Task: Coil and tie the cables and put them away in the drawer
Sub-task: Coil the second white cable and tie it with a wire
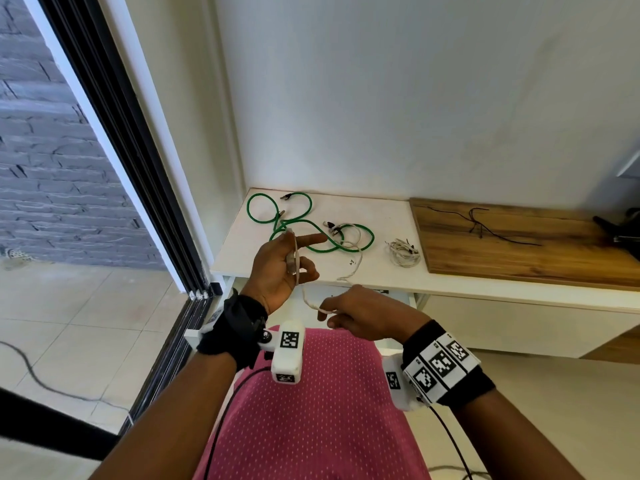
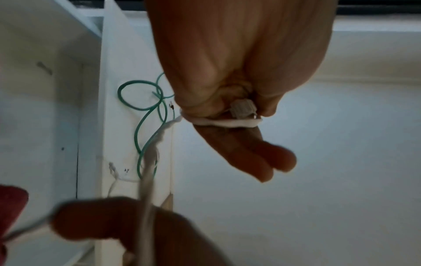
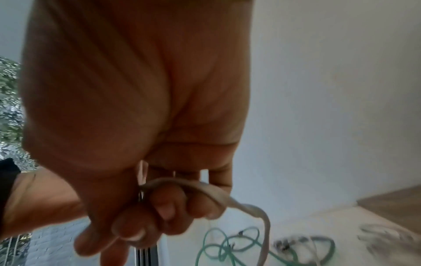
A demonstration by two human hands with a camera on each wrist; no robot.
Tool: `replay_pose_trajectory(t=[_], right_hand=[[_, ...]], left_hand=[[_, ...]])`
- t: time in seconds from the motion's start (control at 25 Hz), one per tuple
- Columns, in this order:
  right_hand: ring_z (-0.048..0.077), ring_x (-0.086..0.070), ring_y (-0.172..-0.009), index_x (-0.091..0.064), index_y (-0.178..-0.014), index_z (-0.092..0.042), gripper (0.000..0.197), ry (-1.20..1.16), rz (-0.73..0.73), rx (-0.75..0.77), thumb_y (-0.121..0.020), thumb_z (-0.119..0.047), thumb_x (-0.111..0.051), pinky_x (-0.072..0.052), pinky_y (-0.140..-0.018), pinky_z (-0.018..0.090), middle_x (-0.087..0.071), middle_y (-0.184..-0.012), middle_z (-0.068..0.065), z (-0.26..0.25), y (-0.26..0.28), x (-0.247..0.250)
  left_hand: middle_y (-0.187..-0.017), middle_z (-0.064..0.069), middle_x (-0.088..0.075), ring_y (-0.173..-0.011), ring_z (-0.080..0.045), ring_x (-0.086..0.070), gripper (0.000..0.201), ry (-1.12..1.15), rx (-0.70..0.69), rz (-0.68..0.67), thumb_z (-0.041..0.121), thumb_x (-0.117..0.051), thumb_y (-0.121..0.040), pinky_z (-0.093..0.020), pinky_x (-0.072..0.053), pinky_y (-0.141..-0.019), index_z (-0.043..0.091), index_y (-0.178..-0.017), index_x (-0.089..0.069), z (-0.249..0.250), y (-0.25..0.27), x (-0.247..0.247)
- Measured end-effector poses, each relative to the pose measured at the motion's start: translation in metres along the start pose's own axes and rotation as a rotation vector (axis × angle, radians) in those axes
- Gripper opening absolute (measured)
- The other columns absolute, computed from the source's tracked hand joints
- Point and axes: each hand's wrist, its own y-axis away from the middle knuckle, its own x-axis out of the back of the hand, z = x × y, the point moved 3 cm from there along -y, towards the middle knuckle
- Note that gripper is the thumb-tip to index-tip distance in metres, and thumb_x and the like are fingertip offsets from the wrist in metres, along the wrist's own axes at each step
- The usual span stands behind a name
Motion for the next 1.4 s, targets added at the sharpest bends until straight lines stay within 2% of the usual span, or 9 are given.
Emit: replay_pose_trajectory(t=[0.16,0.32,0.48,0.64,0.88,1.04,1.16,1.28,1.4], right_hand=[[0.02,-0.063,-0.09,-0.064,-0.111,-0.015,0.019,0.113,0.238,0.127,-0.095,-0.018,-0.054,-0.049,-0.075,0.033,-0.07,-0.101,0.005,-0.007,0.003,0.022],[0.017,-0.062,-0.07,-0.071,-0.096,-0.013,0.014,0.033,0.546,0.14,-0.086,-0.021,-0.067,-0.051,-0.065,0.034,-0.07,-0.08,0.003,0.001,0.012,0.047],[0.007,-0.063,-0.068,-0.073,-0.084,-0.011,0.014,-0.208,0.794,0.083,-0.074,-0.017,-0.079,-0.049,-0.063,0.018,-0.071,-0.078,-0.001,0.022,0.023,0.067],[0.003,-0.06,-0.066,-0.073,-0.083,-0.012,0.009,-0.482,0.873,-0.04,-0.076,-0.013,-0.078,-0.042,-0.06,0.01,-0.069,-0.074,-0.006,0.042,0.023,0.065],[0.014,-0.053,-0.048,-0.067,-0.084,-0.013,0.036,-0.736,0.695,-0.129,-0.092,-0.043,-0.05,-0.045,-0.052,0.027,-0.06,-0.055,0.003,0.05,0.002,0.024],[0.017,-0.051,-0.053,-0.058,-0.093,-0.016,0.023,-0.829,0.412,-0.212,-0.102,-0.029,-0.042,-0.045,-0.054,0.03,-0.057,-0.06,0.006,0.053,-0.009,-0.009],[0.015,-0.052,-0.063,-0.05,-0.108,-0.015,0.01,-0.588,0.199,-0.347,-0.1,-0.021,-0.045,-0.046,-0.058,0.028,-0.058,-0.076,0.002,0.051,-0.013,-0.024],[0.023,-0.062,-0.089,-0.04,-0.125,-0.012,0.036,-0.166,0.002,-0.366,-0.094,-0.019,-0.057,-0.053,-0.073,0.033,-0.062,-0.109,0.013,0.035,-0.021,-0.035],[0.029,-0.062,-0.094,-0.039,-0.125,-0.005,0.035,0.178,-0.029,-0.255,-0.095,-0.016,-0.054,-0.05,-0.075,0.035,-0.061,-0.108,0.017,0.008,-0.019,-0.035]], left_hand=[[-0.098,-0.019,-0.072,-0.081,-0.03,-0.072,0.046,-0.171,0.02,-0.059,0.034,-0.034,-0.103,-0.034,-0.057,-0.061,-0.006,-0.108,-0.056,-0.01,0.004,-0.008],[-0.068,-0.013,-0.066,-0.058,-0.024,-0.067,0.035,-0.311,0.082,-0.145,0.025,-0.036,-0.103,-0.037,-0.057,-0.062,-0.004,-0.098,-0.055,-0.022,0.011,-0.013],[-0.05,-0.008,-0.05,-0.04,-0.02,-0.049,0.038,-0.247,0.161,-0.339,0.023,-0.031,-0.103,-0.041,-0.057,-0.068,-0.002,-0.114,-0.057,-0.033,0.021,-0.018],[-0.043,0.003,-0.033,-0.032,-0.007,-0.025,0.053,-0.072,0.223,-0.463,0.043,-0.032,-0.096,-0.024,-0.046,-0.047,0.005,-0.126,-0.055,-0.034,0.023,-0.022],[-0.038,0.005,-0.035,-0.026,-0.005,-0.027,0.037,0.225,0.229,-0.5,0.039,-0.07,-0.081,-0.017,-0.037,-0.039,0.009,-0.101,-0.062,-0.025,0.02,-0.026],[-0.043,0.005,-0.042,-0.029,-0.005,-0.028,0.017,0.439,0.19,-0.452,0.025,-0.046,-0.093,-0.02,-0.039,-0.04,0.011,-0.089,-0.055,-0.013,0.012,-0.02],[-0.042,0.007,-0.038,-0.033,-0.007,-0.015,0.027,0.495,0.13,-0.357,0.029,-0.033,-0.096,-0.018,-0.026,-0.036,0.014,-0.083,-0.052,-0.004,0.005,-0.014],[-0.04,0.009,-0.033,-0.032,-0.006,-0.013,0.035,0.498,0.013,-0.286,0.044,-0.032,-0.095,-0.019,-0.025,-0.035,0.016,-0.084,-0.049,0.004,-0.003,-0.009],[-0.043,0.007,-0.031,-0.03,-0.005,-0.022,0.036,0.297,-0.064,-0.107,0.044,-0.033,-0.099,-0.02,-0.025,-0.037,0.016,-0.08,-0.048,0.007,-0.008,-0.005]])
